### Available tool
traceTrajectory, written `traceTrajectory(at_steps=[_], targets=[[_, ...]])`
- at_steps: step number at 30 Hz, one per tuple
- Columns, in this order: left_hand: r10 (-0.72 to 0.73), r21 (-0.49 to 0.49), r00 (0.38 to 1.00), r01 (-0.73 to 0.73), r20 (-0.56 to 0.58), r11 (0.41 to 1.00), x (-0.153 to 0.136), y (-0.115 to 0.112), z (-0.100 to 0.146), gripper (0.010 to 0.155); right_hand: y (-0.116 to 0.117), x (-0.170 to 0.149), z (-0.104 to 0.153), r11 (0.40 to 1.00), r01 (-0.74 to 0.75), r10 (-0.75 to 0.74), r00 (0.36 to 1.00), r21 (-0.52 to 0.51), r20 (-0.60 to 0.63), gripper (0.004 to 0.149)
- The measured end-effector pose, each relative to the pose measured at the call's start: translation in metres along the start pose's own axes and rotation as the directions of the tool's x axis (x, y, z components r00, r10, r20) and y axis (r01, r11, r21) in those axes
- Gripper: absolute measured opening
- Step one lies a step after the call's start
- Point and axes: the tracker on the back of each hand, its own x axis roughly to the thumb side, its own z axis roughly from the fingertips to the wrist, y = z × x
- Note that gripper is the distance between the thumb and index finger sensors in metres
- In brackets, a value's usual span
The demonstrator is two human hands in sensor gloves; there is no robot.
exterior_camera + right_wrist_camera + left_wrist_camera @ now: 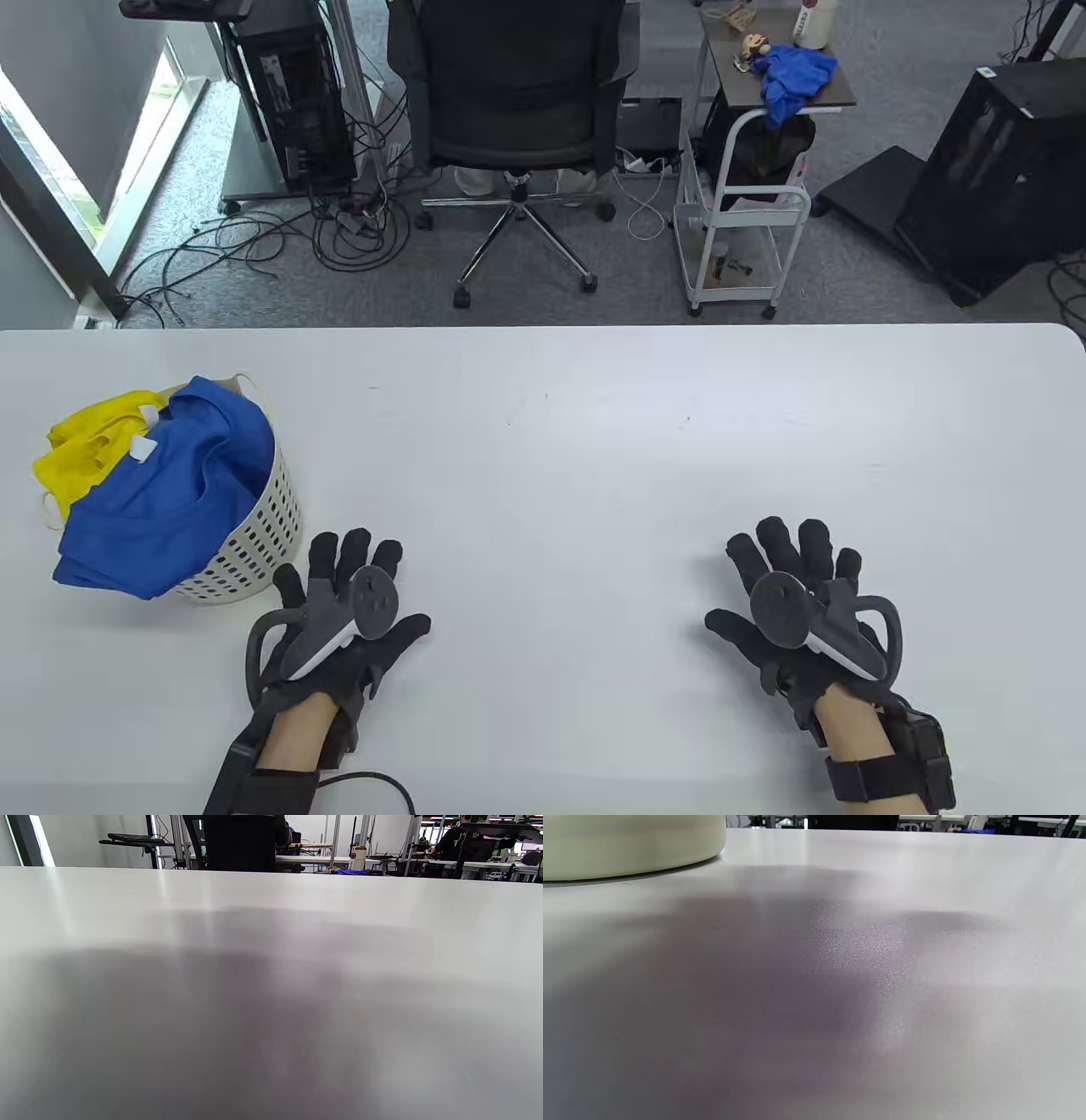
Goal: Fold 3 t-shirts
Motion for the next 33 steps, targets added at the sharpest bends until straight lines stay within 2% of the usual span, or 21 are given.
traceTrajectory(at_steps=[7,11,17,21,23,26,29,31,33], targets=[[-0.009,-0.001,1.0,0.009,-0.001,1.0,0.0,0.001,0.001,0.094,-0.001,0.002,0.001,1.0,0.012,-0.012,1.0,-0.011,0.011,0.084],[0.011,-0.014,1.0,-0.011,0.017,1.0,-0.001,0.0,-0.002,0.094,-0.003,0.007,0.003,0.992,0.106,-0.102,0.993,-0.071,0.055,0.082],[0.037,-0.039,0.998,-0.035,0.044,0.999,0.0,-0.002,-0.004,0.098,-0.001,0.013,0.002,0.994,0.097,-0.093,0.994,-0.057,0.065,0.079],[0.044,0.011,0.995,-0.045,0.089,0.999,0.008,0.008,0.006,0.097,-0.003,0.014,0.002,0.992,0.117,-0.113,0.991,-0.056,0.074,0.071],[0.059,0.054,0.993,-0.064,0.098,0.996,0.011,0.019,0.01,0.097,-0.003,0.014,0.002,0.991,0.122,-0.117,0.99,-0.056,0.078,0.07],[0.116,0.077,0.99,-0.122,0.079,0.99,0.015,0.053,0.013,0.094,-0.004,0.014,0.002,0.992,0.12,-0.116,0.99,-0.048,0.079,0.069],[0.139,0.19,0.985,-0.157,0.105,0.969,0.016,0.107,0.028,0.09,-0.005,0.012,0.004,0.991,0.125,-0.12,0.989,-0.049,0.085,0.07],[0.101,0.257,0.993,-0.113,0.06,0.96,0.006,0.144,0.038,0.087,-0.008,0.011,0.005,0.988,0.14,-0.134,0.987,-0.059,0.093,0.07],[0.073,0.298,0.997,-0.068,-0.004,0.952,-0.007,0.165,0.043,0.084,-0.01,0.01,0.006,0.986,0.151,-0.144,0.985,-0.069,0.094,0.07]])
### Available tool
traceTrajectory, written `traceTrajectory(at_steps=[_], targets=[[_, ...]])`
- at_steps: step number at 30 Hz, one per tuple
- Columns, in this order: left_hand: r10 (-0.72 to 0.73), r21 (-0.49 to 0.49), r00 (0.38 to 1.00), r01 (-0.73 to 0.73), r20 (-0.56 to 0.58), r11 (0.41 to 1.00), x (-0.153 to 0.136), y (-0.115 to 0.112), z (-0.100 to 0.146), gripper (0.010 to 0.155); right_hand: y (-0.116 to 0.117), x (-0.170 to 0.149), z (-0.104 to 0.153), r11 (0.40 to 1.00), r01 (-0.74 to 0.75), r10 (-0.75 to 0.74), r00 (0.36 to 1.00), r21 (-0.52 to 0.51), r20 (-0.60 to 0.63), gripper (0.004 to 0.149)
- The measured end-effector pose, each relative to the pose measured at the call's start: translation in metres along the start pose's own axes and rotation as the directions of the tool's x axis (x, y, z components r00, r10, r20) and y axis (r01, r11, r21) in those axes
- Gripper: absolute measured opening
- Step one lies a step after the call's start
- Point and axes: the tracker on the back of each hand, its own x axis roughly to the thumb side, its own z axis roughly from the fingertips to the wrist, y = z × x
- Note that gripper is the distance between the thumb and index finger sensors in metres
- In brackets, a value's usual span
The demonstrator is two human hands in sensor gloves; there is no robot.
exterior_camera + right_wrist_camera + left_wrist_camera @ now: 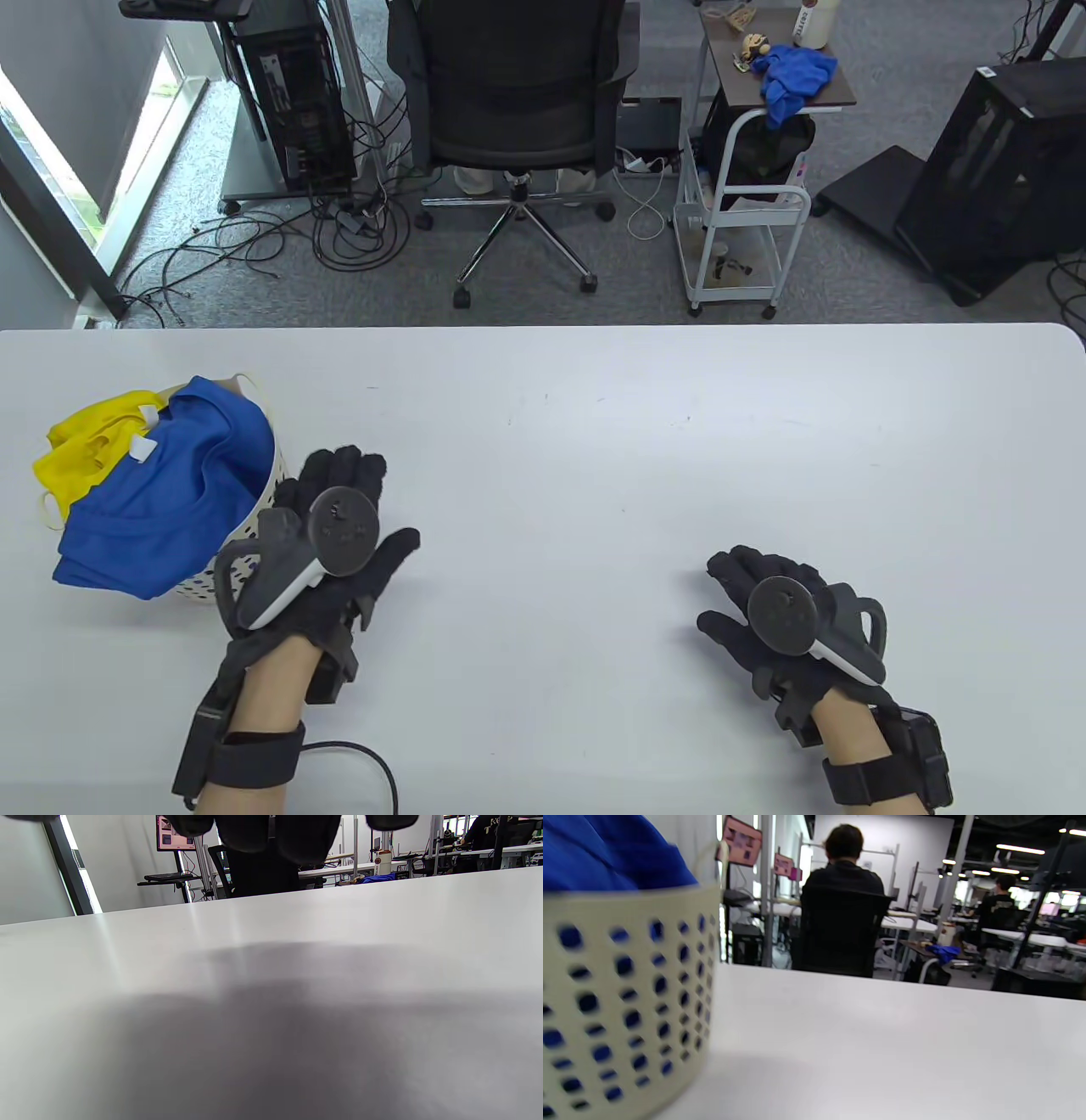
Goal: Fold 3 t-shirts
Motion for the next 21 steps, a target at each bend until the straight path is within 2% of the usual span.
traceTrajectory(at_steps=[2,4,7,9,11,16,21], targets=[[-0.073,0.026,0.993,0.076,-0.095,0.997,-0.021,0.019,-0.003,0.08,-0.002,-0.001,0.001,1.0,0.007,-0.007,1.0,-0.006,0.0,0.07],[-0.158,-0.002,0.971,0.161,-0.181,0.987,-0.045,0.029,-0.006,0.075,-0.003,-0.002,0.001,1.0,0.01,-0.01,1.0,-0.008,0.0,0.07],[-0.271,-0.124,0.917,0.245,-0.294,0.962,-0.08,0.029,-0.007,0.073,-0.003,-0.004,0.0,1.0,0.01,-0.01,1.0,-0.006,-0.008,0.07],[-0.325,-0.13,0.88,0.298,-0.347,0.946,-0.098,0.031,-0.002,0.072,-0.002,-0.005,0.0,1.0,0.013,-0.013,1.0,0.003,-0.011,0.07],[-0.315,-0.156,0.862,0.275,-0.397,0.949,-0.117,0.035,0.004,0.071,-0.002,-0.005,0.0,1.0,0.011,-0.011,1.0,0.005,-0.012,0.07],[-0.328,-0.241,0.819,0.238,-0.47,0.941,-0.146,0.036,0.017,0.068,-0.003,-0.005,0.0,1.0,0.012,-0.012,1.0,0.007,-0.018,0.07],[-0.368,-0.269,0.831,0.274,-0.417,0.923,-0.147,0.029,0.021,0.06,-0.003,-0.005,0.0,1.0,0.007,-0.007,1.0,0.003,-0.019,0.07]])
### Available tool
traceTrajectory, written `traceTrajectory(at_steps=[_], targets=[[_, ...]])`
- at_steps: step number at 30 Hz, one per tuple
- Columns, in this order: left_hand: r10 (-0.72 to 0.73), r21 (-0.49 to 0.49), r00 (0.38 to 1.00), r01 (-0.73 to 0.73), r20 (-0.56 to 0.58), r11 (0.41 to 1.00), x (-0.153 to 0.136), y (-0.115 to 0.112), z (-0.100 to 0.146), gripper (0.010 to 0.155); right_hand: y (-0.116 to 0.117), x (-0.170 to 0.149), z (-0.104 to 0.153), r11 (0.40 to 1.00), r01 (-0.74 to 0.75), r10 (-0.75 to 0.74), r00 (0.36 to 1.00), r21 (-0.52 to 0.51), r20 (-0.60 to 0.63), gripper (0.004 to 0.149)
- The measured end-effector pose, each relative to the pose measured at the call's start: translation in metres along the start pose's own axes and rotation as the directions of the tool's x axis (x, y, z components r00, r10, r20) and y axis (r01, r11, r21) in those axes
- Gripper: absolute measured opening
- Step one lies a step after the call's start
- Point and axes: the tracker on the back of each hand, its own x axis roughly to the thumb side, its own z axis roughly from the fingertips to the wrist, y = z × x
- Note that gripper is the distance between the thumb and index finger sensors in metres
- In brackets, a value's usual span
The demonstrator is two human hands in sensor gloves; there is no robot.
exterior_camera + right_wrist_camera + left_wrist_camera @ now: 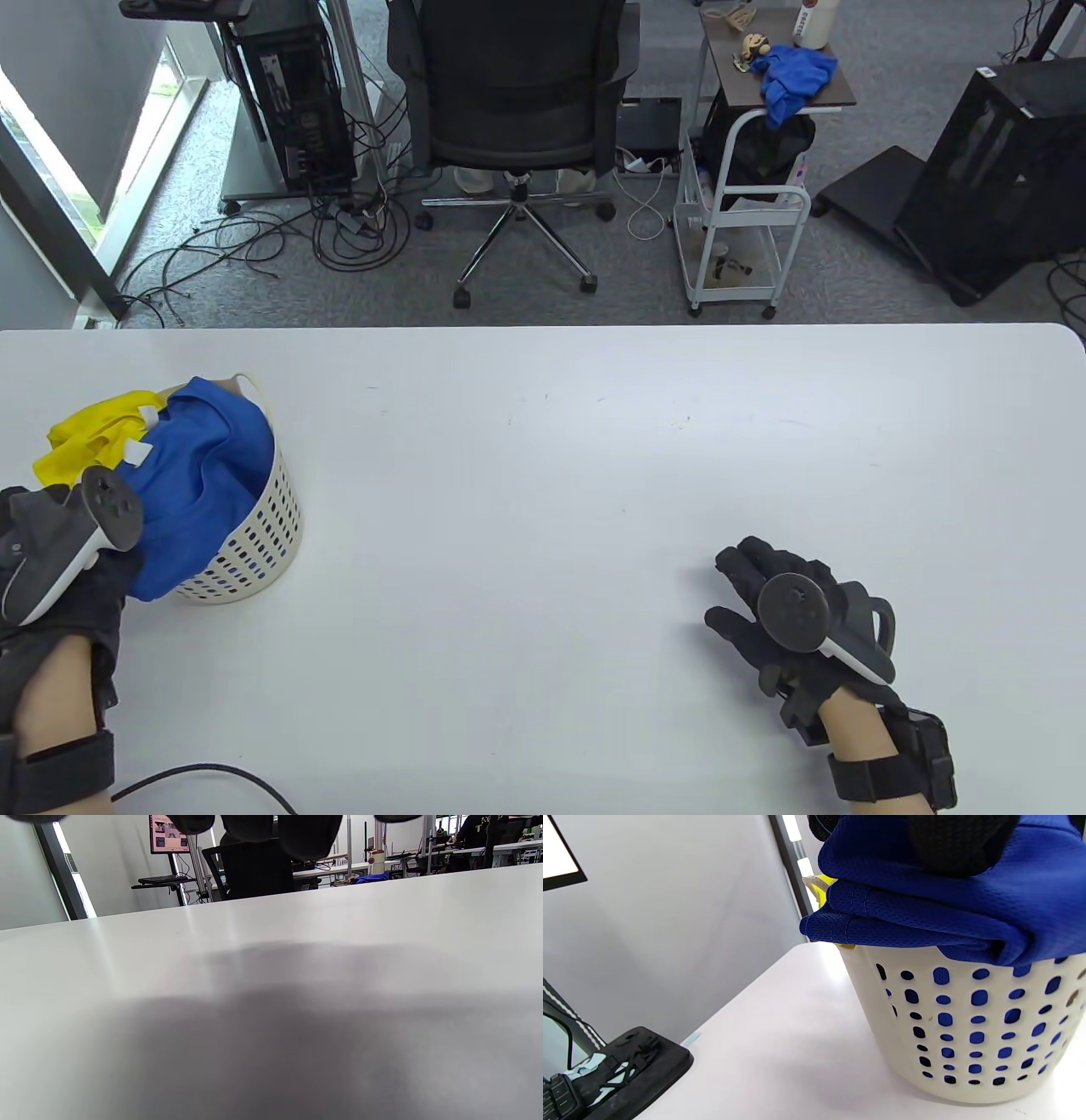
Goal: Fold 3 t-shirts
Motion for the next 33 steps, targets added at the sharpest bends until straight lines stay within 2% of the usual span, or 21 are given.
traceTrajectory(at_steps=[4,6,9,14,19,26,30,33], targets=[[-0.024,0.036,1.0,0.024,0.002,0.999,0.005,0.003,0.004,0.042,0.0,0.0,0.0,1.0,-0.002,0.002,1.0,0.002,0.002,0.07],[-0.014,0.07,1.0,0.015,-0.015,0.997,0.006,0.01,0.009,0.041,0.0,0.0,0.0,1.0,0.0,0.0,1.0,0.001,0.003,0.07],[0.005,0.166,0.998,0.004,-0.058,0.986,0.009,0.031,0.019,0.041,0.0,-0.001,0.0,1.0,0.005,-0.005,1.0,-0.002,0.003,0.07],[0.063,0.32,0.998,-0.056,-0.01,0.946,0.025,0.073,0.04,0.042,-0.002,-0.001,0.001,1.0,0.013,-0.013,1.0,-0.01,0.009,0.069],[0.137,0.478,0.989,-0.146,0.053,0.866,0.054,0.124,0.071,0.042,-0.004,-0.001,0.002,0.999,0.031,-0.031,0.999,-0.02,0.02,0.069],[0.144,0.61,0.98,-0.197,0.135,0.767,0.099,0.182,0.115,0.042,-0.005,-0.001,0.003,0.998,0.057,-0.056,0.998,-0.025,0.03,0.069],[0.141,0.621,0.963,-0.256,0.229,0.741,0.133,0.212,0.142,0.042,-0.006,-0.001,0.003,0.997,0.072,-0.071,0.997,-0.03,0.034,0.069],[0.093,0.634,0.957,-0.254,0.276,0.731,0.168,0.223,0.159,0.042,-0.007,-0.003,0.003,0.996,0.086,-0.085,0.996,-0.034,0.031,0.069]])
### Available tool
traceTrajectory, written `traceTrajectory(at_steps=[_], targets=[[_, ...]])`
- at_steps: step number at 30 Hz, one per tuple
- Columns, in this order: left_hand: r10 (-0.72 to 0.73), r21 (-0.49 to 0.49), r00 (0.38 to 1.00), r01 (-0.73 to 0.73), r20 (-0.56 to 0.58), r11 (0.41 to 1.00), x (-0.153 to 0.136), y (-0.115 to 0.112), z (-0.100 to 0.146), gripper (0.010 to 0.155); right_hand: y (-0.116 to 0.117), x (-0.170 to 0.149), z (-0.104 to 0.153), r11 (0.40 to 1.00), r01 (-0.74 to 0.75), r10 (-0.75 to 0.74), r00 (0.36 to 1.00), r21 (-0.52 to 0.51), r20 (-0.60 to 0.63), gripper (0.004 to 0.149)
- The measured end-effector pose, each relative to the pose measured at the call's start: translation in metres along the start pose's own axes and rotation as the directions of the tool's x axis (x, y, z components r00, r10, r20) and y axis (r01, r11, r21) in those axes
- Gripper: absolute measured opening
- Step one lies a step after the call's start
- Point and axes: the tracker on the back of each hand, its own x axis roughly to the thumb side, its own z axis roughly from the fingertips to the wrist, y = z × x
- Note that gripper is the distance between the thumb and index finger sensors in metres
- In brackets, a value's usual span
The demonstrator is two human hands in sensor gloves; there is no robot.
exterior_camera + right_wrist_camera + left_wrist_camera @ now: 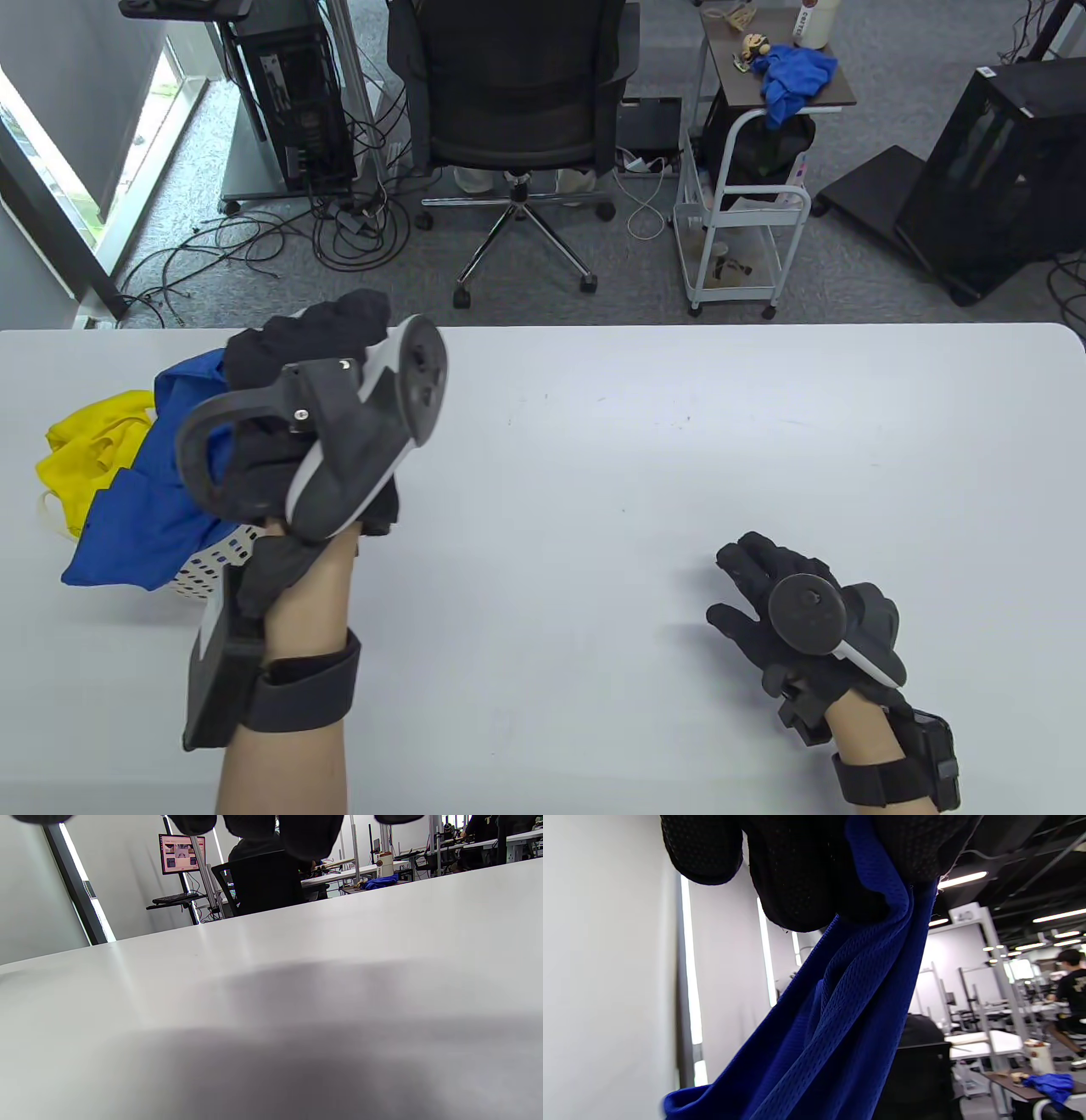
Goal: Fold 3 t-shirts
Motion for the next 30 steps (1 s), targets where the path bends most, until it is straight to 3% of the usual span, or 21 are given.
traceTrajectory(at_steps=[11,15,19,22,25,28,30], targets=[[0.127,0.009,0.954,-0.134,0.273,0.991,0.162,0.013,0.015,0.043,-0.007,-0.006,0.003,0.994,0.109,-0.109,0.994,-0.03,0.002,0.069],[0.234,-0.024,0.91,-0.241,0.342,0.97,0.193,0.031,0.026,0.043,-0.009,-0.011,0.004,0.988,0.15,-0.15,0.989,-0.03,0.001,0.07],[0.097,0.042,0.946,-0.115,0.31,0.992,0.185,0.021,0.02,0.043,-0.008,-0.015,0.005,0.972,0.234,-0.234,0.972,-0.026,0.001,0.071],[0.035,-0.02,0.963,-0.031,0.266,0.999,0.166,0.001,0.013,0.043,-0.009,-0.018,0.004,0.983,0.175,-0.177,0.984,-0.052,-0.038,0.071],[-0.006,-0.099,0.97,0.031,0.242,0.995,0.143,-0.022,0.01,0.043,-0.006,-0.026,0.003,0.977,0.211,-0.213,0.975,-0.035,-0.069,0.069],[-0.06,-0.139,0.971,0.094,0.233,0.986,0.126,-0.042,0.01,0.042,-0.004,-0.023,0.002,0.972,0.233,-0.234,0.97,-0.025,-0.065,0.065],[-0.083,-0.178,0.972,0.124,0.221,0.976,0.115,-0.058,0.011,0.042,-0.003,-0.014,0.003,0.986,0.165,-0.165,0.985,-0.014,-0.04,0.062]])
